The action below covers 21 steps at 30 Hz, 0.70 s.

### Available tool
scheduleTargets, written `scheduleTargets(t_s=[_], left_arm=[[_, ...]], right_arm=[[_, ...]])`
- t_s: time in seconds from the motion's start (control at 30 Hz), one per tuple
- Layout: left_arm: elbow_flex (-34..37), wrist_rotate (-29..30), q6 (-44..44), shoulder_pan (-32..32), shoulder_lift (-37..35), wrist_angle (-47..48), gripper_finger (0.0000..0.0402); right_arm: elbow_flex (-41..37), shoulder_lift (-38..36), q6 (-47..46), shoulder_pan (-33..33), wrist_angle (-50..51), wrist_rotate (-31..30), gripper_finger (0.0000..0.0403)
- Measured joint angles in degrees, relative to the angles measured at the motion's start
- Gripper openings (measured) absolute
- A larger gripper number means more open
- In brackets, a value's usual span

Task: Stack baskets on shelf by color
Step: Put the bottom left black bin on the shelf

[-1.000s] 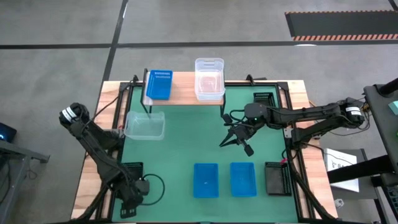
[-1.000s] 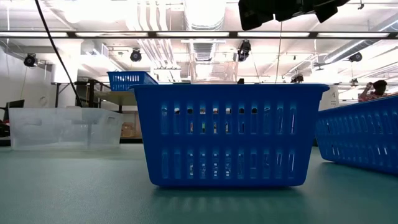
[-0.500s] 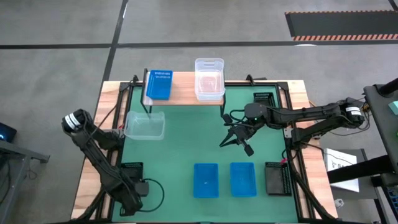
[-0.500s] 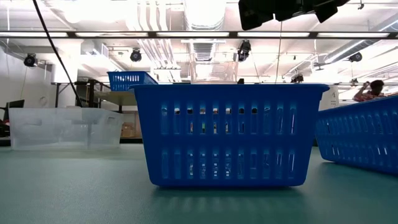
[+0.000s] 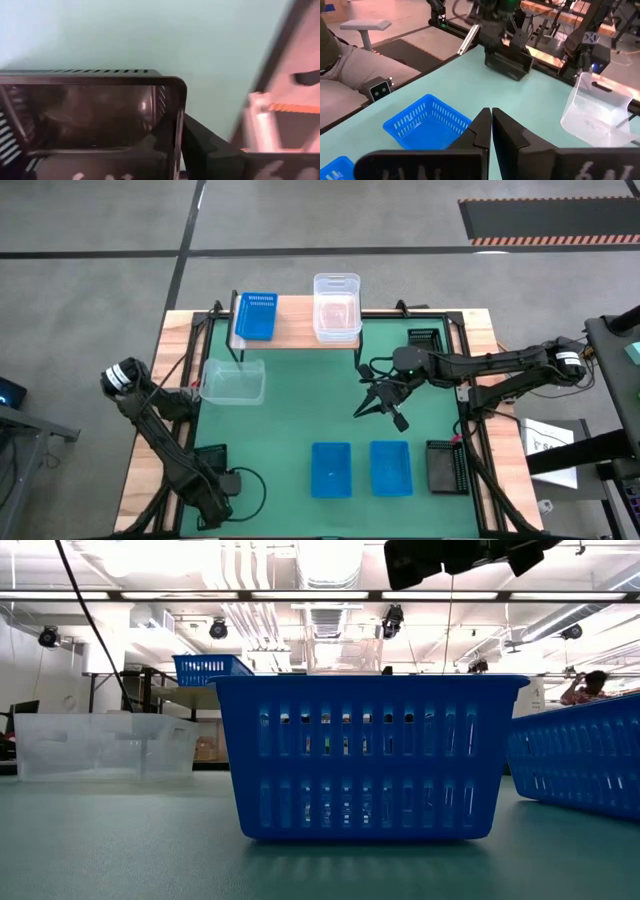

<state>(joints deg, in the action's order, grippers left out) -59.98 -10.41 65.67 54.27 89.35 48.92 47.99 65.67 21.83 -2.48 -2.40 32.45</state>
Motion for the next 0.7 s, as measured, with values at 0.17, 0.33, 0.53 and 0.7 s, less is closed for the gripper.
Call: scheduleTargets(t_s=[0.17, 0.33, 0.53, 0.7], left_arm=[[-8.2, 1.6, 0.1, -3.0, -0.2, 0.1, 0.0002], [-19.4, 3.7, -6.4, -8.6, -0.2, 2.0, 0.0001], [-33.4, 6.0, -21.6, -15.8, -0.3, 12.2, 0.0001], [-42.4, 9.5, -38.2, -22.6, -0.3, 23.4, 0.0000]], right_arm=[[0.0, 0.0, -1.7, 0.2, 0.6, 0.0, 0.0009], [0.0, 0.0, -1.4, 0.9, 3.7, 0.1, 0.0009], [-0.5, -0.4, -1.1, 2.7, 6.0, 3.6, 0.0009], [-0.6, -0.6, -4.7, 5.5, 6.0, 4.0, 0.0009]])
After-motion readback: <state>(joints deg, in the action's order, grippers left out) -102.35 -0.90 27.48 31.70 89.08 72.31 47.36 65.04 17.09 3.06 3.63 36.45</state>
